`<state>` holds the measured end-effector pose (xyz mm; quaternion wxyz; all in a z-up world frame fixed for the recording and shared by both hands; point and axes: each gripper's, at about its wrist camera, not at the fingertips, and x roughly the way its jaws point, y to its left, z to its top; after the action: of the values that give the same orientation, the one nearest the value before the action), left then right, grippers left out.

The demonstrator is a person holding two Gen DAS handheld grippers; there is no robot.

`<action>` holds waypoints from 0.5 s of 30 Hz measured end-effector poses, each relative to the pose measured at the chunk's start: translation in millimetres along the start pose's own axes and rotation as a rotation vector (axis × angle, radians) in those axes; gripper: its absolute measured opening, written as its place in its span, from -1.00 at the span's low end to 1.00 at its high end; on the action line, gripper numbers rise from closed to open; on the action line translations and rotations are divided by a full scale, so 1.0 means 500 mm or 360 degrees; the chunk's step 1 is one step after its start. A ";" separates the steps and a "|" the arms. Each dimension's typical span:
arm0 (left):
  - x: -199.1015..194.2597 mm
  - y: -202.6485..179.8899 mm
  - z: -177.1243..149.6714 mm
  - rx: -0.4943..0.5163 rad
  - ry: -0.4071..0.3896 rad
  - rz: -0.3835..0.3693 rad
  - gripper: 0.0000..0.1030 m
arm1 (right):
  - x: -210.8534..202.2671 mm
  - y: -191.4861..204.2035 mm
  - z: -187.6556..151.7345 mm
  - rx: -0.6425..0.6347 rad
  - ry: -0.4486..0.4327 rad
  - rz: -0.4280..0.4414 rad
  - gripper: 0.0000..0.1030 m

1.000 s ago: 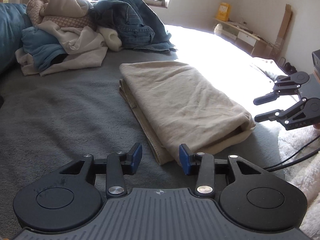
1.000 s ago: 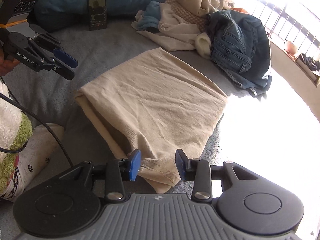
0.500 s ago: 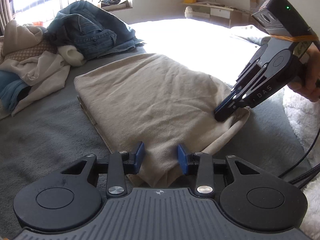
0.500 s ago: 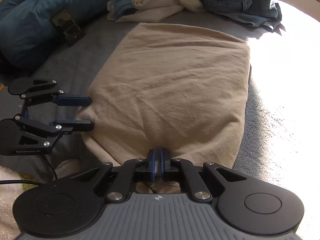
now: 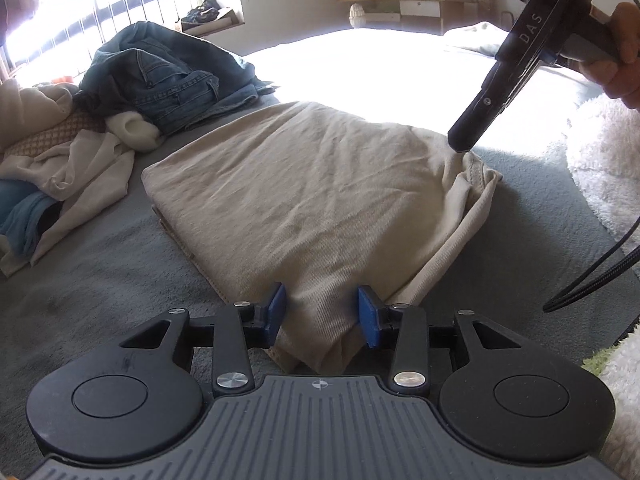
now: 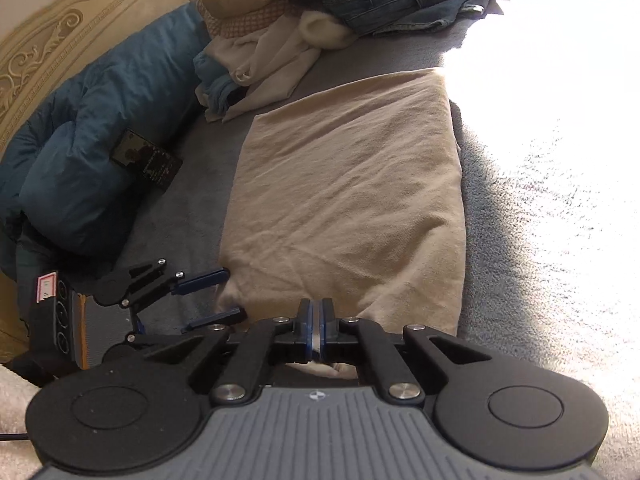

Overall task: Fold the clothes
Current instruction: 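Lift the right tool and press its closed fingers onto the beige stack end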

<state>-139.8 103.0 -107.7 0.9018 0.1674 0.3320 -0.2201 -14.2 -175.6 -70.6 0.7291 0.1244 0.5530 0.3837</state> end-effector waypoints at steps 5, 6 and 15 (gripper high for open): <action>0.000 0.000 -0.001 0.0009 -0.0001 0.0002 -0.22 | 0.059 -0.006 -0.043 0.0118 0.0219 -0.0001 -0.94; -0.001 -0.001 0.000 0.0014 -0.0001 0.0003 -0.22 | 0.073 -0.012 -0.047 0.0176 0.0234 0.0005 -0.94; -0.002 0.007 0.003 0.0006 0.0002 -0.0013 -0.22 | 0.083 -0.027 -0.013 0.0224 0.0041 0.0052 -0.94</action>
<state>-138.0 105.3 -105.5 0.9004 0.1679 0.3329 -0.2243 -10.6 -157.4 -110.9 0.7050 0.1794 0.5859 0.3571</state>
